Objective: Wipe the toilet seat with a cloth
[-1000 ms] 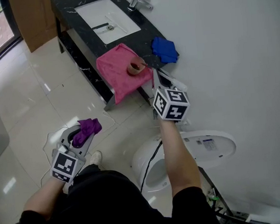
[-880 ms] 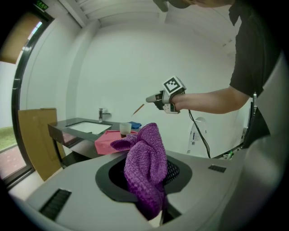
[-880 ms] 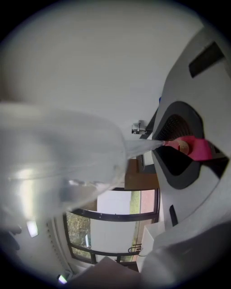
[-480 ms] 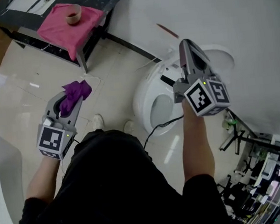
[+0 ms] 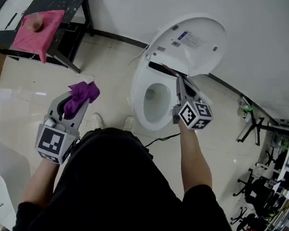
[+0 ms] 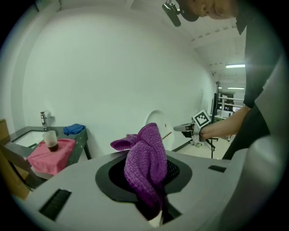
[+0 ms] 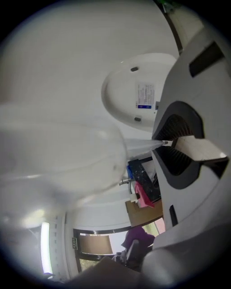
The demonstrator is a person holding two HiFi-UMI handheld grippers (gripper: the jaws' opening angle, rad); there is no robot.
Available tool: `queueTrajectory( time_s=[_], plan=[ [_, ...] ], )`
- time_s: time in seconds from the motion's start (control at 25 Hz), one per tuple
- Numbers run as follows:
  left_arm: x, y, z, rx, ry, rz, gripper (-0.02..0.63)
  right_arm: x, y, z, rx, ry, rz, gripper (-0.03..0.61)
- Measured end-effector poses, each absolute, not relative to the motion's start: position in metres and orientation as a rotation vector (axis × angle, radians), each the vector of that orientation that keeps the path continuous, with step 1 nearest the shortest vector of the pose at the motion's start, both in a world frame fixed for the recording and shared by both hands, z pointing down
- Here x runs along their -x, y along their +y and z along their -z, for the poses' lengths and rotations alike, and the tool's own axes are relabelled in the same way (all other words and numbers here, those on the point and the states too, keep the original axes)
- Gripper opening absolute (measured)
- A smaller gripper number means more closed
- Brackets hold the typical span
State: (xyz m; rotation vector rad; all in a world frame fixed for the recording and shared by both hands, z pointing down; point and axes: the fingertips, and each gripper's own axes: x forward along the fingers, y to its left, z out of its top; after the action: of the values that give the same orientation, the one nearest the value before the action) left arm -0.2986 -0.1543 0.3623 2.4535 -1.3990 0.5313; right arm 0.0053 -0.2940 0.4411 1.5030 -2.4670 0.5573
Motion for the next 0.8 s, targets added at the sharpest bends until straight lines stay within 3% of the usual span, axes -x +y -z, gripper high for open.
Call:
queueTrajectory(
  time_s=[0.36, 0.8],
  plan=[
    [0.254, -0.128, -0.358, -2.341, -1.524, -0.609, 0.100, -0.037, -0.304, -0.566, -1.336, -2.363, -0.673, 0.035],
    [0.265, -0.102, -0.357, -2.245, -1.648, -0.627, 0.100, -0.032, -0.310, -0.599, -1.265, -2.327, -0.687, 0.035]
  ],
)
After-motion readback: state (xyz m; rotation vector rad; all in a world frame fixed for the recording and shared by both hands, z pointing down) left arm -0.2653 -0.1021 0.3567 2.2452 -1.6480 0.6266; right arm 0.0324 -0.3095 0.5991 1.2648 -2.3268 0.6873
